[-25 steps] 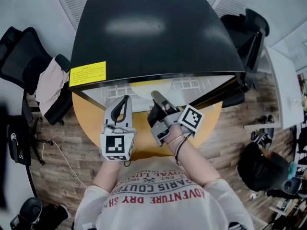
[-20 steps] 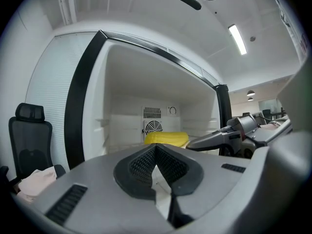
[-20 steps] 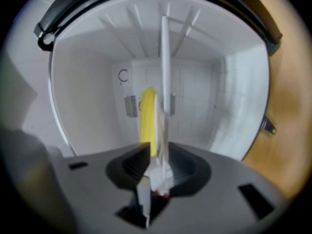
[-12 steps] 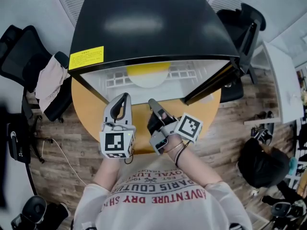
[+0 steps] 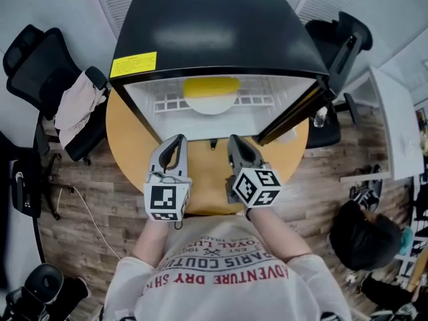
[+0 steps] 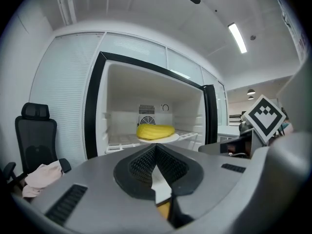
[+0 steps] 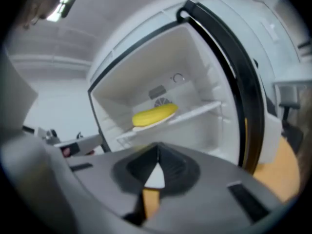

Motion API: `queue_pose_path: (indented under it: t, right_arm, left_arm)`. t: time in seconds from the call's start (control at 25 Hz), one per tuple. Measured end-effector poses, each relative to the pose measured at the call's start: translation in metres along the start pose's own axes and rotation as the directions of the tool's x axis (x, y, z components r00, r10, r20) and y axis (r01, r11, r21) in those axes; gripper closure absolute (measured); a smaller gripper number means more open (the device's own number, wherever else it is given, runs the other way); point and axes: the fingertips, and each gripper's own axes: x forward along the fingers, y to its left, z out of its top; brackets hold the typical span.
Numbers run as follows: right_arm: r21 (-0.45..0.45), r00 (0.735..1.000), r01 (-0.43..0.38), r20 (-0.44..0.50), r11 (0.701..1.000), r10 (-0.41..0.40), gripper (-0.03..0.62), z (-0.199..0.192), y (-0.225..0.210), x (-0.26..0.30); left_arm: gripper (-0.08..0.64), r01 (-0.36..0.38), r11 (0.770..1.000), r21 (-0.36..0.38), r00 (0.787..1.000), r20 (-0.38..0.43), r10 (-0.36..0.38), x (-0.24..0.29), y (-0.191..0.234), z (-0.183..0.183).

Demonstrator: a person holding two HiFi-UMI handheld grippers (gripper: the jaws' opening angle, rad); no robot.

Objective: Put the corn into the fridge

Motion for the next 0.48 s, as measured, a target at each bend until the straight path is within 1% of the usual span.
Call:
queue_pose_path:
  t: [0.04,0.12,0.2,0.28,0.32,0.36,0.48]
  right_arm:
    - [-0.082,1.000,0.017,0.015,0.996,-0.016,0.563,0.005,-0.001,-0.002]
    - [-0.225,0.999,0.043,0.030,0.973,-0.037,0.563,0.014,0.002,-0.006]
    - [-0.348,0.998,0.060,0.047,0.936,-0.046,0.563,0.021,0.007,-0.010]
    - [-0.445,0.997,0.063,0.074,0.893,-0.033,0.563,0.029,0.015,-0.014]
    - [-0.479,0.996,0.057,0.081,0.876,-0.021,0.563,0.031,0.019,-0.016]
    - [-0.499,0.997,0.046,0.080,0.866,-0.006,0.563,0.033,0.023,-0.017]
    - [-0.510,0.999,-0.002,0.043,0.860,0.027,0.563,0.031,0.030,-0.018]
  left_arm:
    - [0.535,0.003,1.000,0.004,1.000,-0.005,-0.003,-0.001,-0.002,-0.001]
    - [0.535,0.022,0.999,0.027,1.000,-0.011,-0.021,-0.004,-0.008,-0.001]
    - [0.535,0.046,0.998,0.049,0.999,-0.009,-0.046,-0.005,-0.015,0.001]
    - [0.535,0.055,0.997,0.055,0.998,0.002,-0.055,-0.006,-0.018,0.006]
    - [0.535,0.055,0.997,0.058,0.998,0.008,-0.055,-0.007,-0.019,0.008]
    - [0.535,0.053,0.997,0.061,0.998,0.014,-0.054,-0.008,-0.018,0.010]
    - [0.535,0.052,0.996,0.068,0.998,0.018,-0.053,-0.009,-0.017,0.011]
